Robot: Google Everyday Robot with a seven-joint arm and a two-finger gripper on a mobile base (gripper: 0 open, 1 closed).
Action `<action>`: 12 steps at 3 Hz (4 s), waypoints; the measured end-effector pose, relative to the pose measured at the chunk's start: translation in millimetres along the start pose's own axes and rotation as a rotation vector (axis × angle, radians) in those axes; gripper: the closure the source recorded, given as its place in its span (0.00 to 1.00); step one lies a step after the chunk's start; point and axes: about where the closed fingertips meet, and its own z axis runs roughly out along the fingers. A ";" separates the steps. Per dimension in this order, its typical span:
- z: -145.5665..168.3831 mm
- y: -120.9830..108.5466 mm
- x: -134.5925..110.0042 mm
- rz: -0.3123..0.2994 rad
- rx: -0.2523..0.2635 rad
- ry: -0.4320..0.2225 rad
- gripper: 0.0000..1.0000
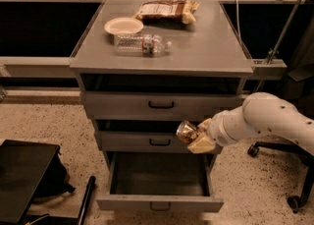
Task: Place orange can into bottom drawer
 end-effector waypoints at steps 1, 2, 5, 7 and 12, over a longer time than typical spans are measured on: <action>23.5 15.4 31.9 0.037 -0.030 -0.012 1.00; 77.7 41.7 100.3 0.153 -0.067 -0.035 1.00; 163.9 64.1 188.5 0.292 -0.078 -0.026 1.00; 253.4 10.2 215.1 0.246 -0.013 0.005 1.00; 362.6 -35.0 236.9 0.270 0.015 0.081 1.00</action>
Offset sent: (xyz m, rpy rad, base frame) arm -0.0676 -0.0351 -0.2320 0.1993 0.1881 -0.1763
